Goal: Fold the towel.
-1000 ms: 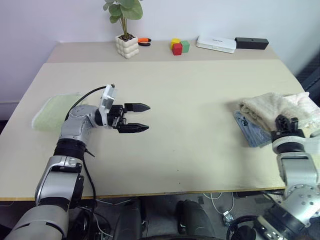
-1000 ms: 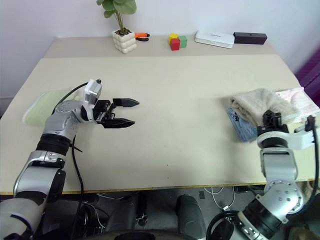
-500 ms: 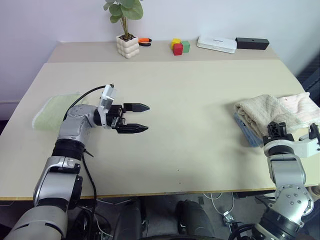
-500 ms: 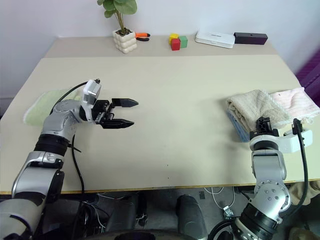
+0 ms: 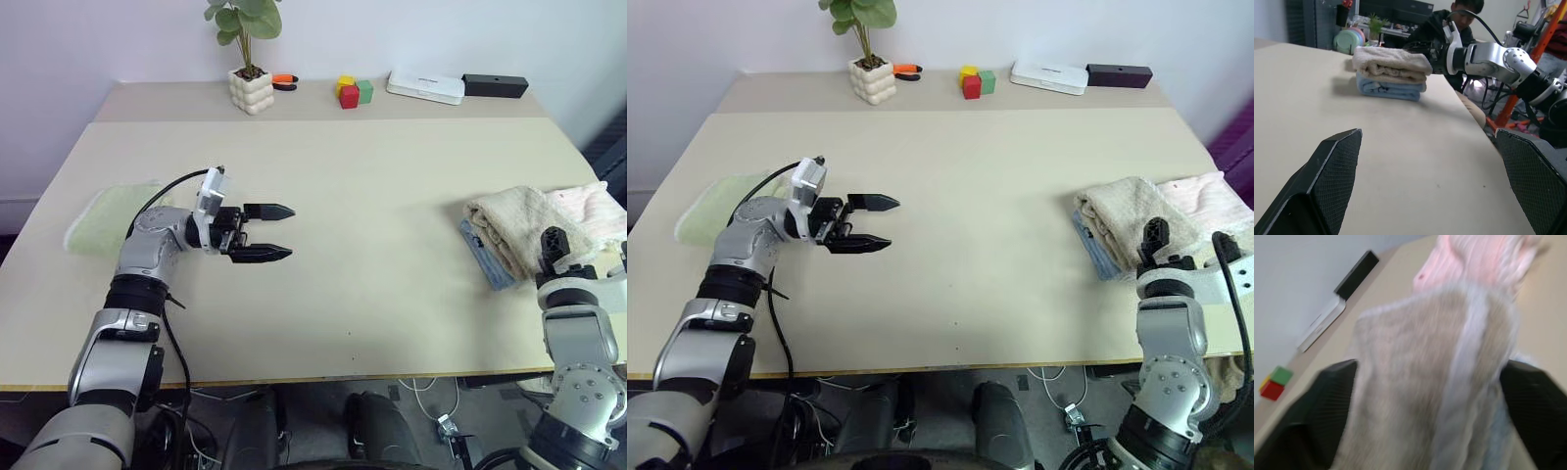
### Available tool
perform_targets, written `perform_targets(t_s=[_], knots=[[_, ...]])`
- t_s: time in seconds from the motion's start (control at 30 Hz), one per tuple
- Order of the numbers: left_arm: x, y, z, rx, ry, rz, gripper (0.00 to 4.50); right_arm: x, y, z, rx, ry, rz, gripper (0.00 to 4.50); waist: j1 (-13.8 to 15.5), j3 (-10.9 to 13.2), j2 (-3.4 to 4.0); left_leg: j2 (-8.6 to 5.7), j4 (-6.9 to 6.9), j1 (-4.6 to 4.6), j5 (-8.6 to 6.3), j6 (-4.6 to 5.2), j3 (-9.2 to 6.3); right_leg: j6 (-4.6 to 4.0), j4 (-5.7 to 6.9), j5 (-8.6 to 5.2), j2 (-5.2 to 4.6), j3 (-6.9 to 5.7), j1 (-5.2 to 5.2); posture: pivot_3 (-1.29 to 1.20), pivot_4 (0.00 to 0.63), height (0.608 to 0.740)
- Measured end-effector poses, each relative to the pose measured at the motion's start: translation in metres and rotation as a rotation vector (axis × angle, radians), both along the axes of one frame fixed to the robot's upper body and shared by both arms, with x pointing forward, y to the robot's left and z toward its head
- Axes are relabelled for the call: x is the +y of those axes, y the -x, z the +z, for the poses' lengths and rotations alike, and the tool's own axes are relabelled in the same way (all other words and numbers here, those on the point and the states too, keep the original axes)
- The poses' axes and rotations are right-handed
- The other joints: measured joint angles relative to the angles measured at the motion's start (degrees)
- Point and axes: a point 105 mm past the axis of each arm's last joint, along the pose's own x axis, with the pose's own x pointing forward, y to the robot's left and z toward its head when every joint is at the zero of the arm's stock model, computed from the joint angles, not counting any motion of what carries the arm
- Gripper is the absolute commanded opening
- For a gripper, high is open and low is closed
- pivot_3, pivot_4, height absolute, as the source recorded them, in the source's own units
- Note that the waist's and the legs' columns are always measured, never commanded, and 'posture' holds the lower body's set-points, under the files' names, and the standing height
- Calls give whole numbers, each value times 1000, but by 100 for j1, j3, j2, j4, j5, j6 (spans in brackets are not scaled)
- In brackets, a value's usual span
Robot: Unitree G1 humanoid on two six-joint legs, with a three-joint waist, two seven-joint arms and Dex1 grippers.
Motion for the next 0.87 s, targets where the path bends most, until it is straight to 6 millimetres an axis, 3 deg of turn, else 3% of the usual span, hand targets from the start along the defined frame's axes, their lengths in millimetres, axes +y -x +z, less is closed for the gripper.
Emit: perform_targets(t_s=[0.13, 0.2, 0.33, 0.37, 0.43, 0.5, 0.53, 0.63, 0.8, 0.87], knots=[[-4, 0, -1, 14, 10, -10, 4500, -5, 13, -6, 133, 159, -77, 4482, -3, 0, 0, 0, 1, 0, 0, 0, 0, 0, 0, 0, 0, 0, -1, 0, 150, 735], [-4, 1, -1, 12, 11, -12, 4500, -5, 13, 4, 156, 276, -81, 4482, -6, 0, 3, 0, 5, -1, 0, 0, 2, 0, 1, 0, 0, 1, -1, 0, 150, 735], [-3, 0, -3, 7, 7, -4, 4500, 12, 5, 80, 85, 791, -29, 4482, -15, 0, 15, 0, 5, 1, -1, 1, 0, 0, 0, -1, 4, 6, -3, 0, 150, 735], [-2, -1, -3, 8, 5, 1, 4500, 21, 3, 97, 33, 873, -6, 4482, -9, -2, 10, 0, 5, 1, -1, 1, -7, -1, 0, -1, 8, 6, -2, 0, 150, 735], [1, -1, -2, 1, 13, 17, 4500, 49, -11, 112, -95, 915, 166, 4482, -26, -3, 6, 0, 5, 3, -1, 1, -12, -1, 0, -1, 13, 8, -2, 0, 150, 735], [2, 2, -2, -10, 10, 27, 4500, 84, -20, 111, -188, 913, 422, 4482, -9, -3, 6, 0, 3, 2, -1, 2, -13, 0, -2, -1, 13, 7, 0, 0, 150, 735], [4, 5, -6, 1, 4, 33, 4500, 105, -21, 104, -216, 902, 600, 4482, -3, -3, 5, 0, 3, 3, -2, 3, -14, 0, -3, -1, 13, 7, 4, 0, 150, 735], [10, 10, -16, 41, -15, 63, 4500, 145, -14, 83, -235, 908, 968, 4482, 43, 1, 1, -2, 15, -6, -3, 5, -13, 1, -5, -1, 10, 7, 3, 0, 150, 735], [28, 22, -20, 32, -37, 159, 4500, 179, 2, 61, -250, 969, 1380, 4482, 12, 3, -5, 2, 39, 2, -9, 14, -18, -2, -4, -1, 8, 6, 19, 0, 150, 735], [36, 29, -21, 38, -41, 198, 4500, 184, 1, 55, -272, 953, 1467, 4482, 6, 3, -4, 2, 43, 2, -9, 14, -19, -2, -1, -1, 8, 6, 19, 0, 150, 735]])
